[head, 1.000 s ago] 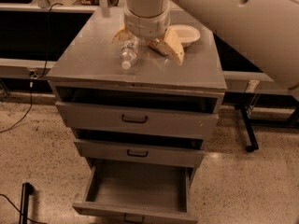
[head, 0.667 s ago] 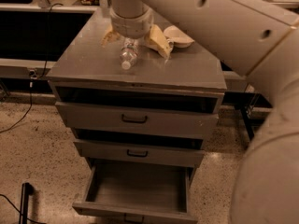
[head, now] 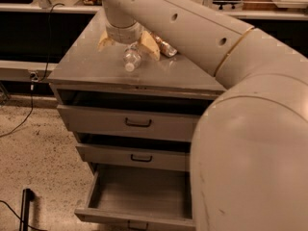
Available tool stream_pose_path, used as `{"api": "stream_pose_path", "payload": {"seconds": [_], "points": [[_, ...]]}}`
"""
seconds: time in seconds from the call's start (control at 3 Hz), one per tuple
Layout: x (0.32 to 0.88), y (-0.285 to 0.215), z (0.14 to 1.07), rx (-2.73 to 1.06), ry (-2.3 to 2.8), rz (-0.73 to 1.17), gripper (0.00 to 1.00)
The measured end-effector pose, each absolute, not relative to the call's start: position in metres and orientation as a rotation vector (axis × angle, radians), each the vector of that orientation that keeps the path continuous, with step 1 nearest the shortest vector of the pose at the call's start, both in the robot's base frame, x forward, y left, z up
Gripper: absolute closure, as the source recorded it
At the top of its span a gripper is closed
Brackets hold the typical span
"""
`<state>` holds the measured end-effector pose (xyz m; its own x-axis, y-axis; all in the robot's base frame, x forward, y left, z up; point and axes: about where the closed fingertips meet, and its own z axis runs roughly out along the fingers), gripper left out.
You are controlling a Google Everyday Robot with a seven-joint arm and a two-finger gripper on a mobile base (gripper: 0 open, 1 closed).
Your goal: Place water bottle into bottom drawer
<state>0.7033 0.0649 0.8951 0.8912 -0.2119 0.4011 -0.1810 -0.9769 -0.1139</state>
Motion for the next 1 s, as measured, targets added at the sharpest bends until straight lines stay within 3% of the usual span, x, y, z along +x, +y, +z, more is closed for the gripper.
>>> {"api": "stream_pose_path", "payload": {"seconds": [0.67,1.0], "points": [[0.748,0.073,0.862,-2.98,0.263,-0.703,0.0],[0.759,0.067,0.855,-2.989,0.273,-0.695,0.18]]}}
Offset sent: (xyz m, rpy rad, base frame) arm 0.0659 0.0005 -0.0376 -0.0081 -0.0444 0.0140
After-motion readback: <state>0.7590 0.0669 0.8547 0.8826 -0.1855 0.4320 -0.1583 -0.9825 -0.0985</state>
